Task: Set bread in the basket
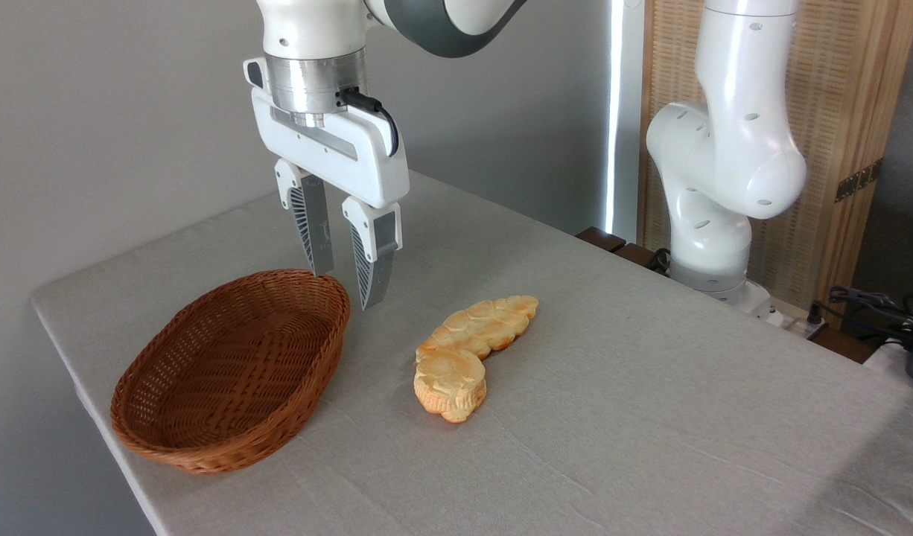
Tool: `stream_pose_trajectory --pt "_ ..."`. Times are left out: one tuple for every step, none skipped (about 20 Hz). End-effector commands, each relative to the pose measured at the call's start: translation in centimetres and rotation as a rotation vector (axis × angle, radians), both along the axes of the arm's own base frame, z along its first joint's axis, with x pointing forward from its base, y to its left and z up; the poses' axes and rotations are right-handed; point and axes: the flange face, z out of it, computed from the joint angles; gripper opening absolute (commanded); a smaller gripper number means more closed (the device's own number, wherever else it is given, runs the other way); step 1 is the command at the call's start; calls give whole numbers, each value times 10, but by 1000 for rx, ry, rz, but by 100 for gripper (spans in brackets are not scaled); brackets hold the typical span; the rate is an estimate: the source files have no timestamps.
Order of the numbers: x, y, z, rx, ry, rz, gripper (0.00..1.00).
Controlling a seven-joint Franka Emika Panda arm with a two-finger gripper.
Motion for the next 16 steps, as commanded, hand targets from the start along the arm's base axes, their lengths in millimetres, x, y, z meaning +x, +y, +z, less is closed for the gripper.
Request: stream_pose_trajectory --pt "2 1 5 -22 -2 14 100" --pt "2 1 5 -22 -2 14 100" --pt "2 1 5 -22 -2 14 100" --pt "2 1 5 -22 -2 14 100" --pt "2 1 5 -22 -2 14 100" --pt "2 1 5 -22 -2 14 100" --pt "2 1 5 -24 -1 14 100" --pt "2 1 5 -22 -1 14 100" --pt "2 1 5 -22 -1 14 100" --pt "2 1 5 -22 -1 14 100" --pt "2 1 5 -22 -1 14 100" --pt "2 1 5 -22 -1 15 100" --pt "2 0 5 -24 -1 14 100" --pt "2 0 5 -24 -1 14 100" --pt "1 0 4 -23 4 12 100" --pt "1 -2 3 -22 7 9 100"
